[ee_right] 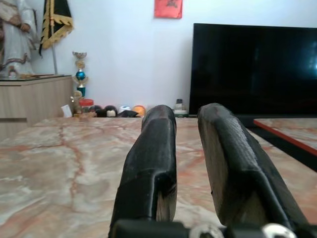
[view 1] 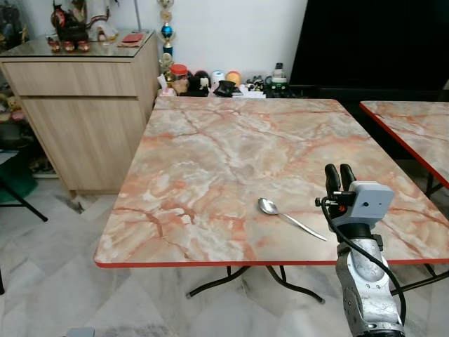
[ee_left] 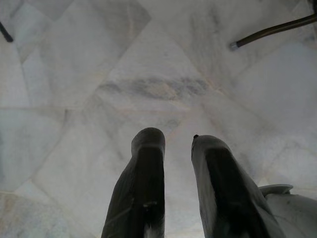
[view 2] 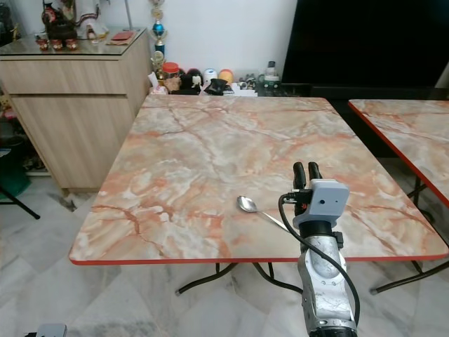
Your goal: Setting the table
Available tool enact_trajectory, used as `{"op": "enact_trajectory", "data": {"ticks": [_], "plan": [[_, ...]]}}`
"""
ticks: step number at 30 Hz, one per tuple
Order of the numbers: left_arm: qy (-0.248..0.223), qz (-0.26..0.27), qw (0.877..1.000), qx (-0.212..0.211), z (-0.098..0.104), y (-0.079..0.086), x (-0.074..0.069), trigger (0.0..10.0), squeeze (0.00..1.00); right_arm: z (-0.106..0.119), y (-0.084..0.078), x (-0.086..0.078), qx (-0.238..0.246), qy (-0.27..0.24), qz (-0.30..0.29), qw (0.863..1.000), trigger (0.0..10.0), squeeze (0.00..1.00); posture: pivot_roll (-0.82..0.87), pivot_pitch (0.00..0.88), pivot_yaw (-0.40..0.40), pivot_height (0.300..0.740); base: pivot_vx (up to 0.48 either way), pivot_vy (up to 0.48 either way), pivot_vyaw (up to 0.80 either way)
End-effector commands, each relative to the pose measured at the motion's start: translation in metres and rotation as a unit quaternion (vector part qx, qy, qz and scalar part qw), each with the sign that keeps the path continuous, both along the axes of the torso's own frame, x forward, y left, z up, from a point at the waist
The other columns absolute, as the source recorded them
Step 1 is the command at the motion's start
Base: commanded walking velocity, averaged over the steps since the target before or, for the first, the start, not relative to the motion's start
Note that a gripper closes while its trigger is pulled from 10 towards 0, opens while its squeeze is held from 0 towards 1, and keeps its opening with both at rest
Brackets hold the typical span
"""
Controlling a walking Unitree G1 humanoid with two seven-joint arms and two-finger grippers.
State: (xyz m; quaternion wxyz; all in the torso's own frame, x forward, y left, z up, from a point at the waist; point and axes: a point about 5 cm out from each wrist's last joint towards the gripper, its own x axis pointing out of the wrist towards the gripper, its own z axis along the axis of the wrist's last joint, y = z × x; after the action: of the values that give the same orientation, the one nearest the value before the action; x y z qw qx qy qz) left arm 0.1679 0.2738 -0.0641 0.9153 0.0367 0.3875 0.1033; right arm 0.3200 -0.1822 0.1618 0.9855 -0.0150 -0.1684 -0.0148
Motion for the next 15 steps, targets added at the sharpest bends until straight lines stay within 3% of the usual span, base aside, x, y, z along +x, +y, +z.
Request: {"op": "enact_trajectory", "data": {"ticks": [1, 6, 15], "plan": [[0.005, 0.003, 1.0, -0.007, -0.0015, -0.0009, -0.0017, 10.0, 0.0, -0.0012, -0.0037, -0.0016, -0.002, 0.002, -0.006, 1.0, 10.0, 0.0, 0.02, 0.0, 0.005, 0.74, 0.0, 0.0, 0.0], [0.004, 0.001, 1.0, -0.007, -0.0014, -0.0012, -0.0013, 10.0, 0.0, -0.0019, -0.0044, -0.0023, -0.003, 0.003, -0.006, 1.0, 10.0, 0.0, 0.02, 0.0, 0.005, 0.74, 0.0, 0.0, 0.0], [0.003, 0.0, 1.0, -0.008, -0.0011, -0.002, -0.0001, 10.0, 0.0, -0.0022, -0.0038, -0.0025, -0.005, 0.004, -0.005, 1.0, 10.0, 0.0, 0.02, 0.0, 0.003, 0.74, 0.258, 0.0, 0.0]]}}
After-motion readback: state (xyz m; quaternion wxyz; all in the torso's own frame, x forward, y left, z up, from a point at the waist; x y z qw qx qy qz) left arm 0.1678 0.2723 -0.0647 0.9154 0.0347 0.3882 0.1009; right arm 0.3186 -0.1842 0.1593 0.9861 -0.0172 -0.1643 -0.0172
